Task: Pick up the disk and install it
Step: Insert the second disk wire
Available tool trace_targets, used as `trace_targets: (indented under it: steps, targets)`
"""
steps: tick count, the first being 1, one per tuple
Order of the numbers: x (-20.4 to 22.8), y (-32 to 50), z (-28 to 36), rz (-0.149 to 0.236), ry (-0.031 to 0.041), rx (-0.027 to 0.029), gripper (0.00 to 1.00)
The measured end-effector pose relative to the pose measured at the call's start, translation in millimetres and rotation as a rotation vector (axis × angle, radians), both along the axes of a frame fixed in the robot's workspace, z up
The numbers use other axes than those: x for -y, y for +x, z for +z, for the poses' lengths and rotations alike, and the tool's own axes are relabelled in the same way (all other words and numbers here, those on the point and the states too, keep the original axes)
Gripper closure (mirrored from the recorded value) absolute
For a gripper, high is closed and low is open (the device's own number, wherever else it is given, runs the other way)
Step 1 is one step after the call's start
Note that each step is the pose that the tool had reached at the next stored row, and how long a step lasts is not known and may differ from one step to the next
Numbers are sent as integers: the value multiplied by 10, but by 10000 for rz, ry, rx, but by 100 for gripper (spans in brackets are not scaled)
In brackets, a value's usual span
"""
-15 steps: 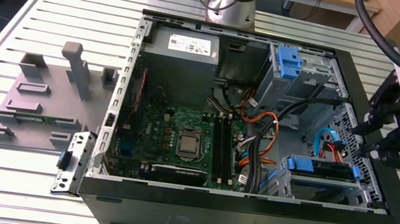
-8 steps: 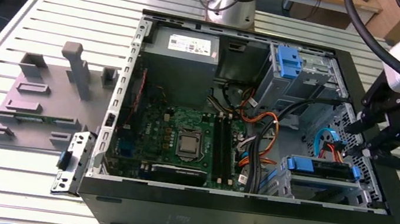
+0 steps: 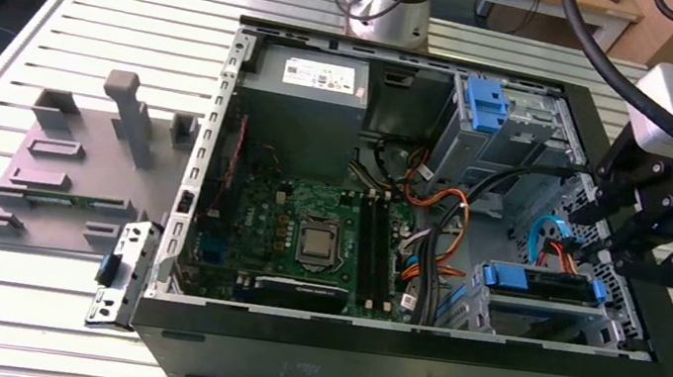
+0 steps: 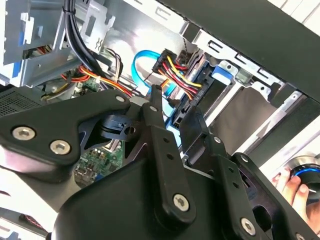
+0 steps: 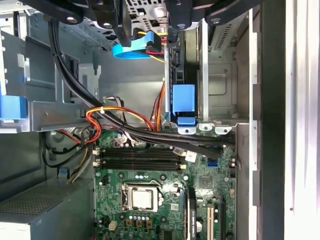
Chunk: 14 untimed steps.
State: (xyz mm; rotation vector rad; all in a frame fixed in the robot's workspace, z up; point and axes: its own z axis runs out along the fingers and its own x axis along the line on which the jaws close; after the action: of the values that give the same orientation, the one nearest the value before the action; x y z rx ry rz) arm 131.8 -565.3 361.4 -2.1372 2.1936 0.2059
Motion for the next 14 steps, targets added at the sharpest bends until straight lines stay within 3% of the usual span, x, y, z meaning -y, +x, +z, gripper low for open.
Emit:
trace_targets:
  steps: [6, 9, 14]
  targets:
    - [0, -8, -6, -2, -440, 0, 59]
    - [0, -12, -17, -1, -511, 0, 59]
    - [-1, -18, -35, -1, -547, 0, 59]
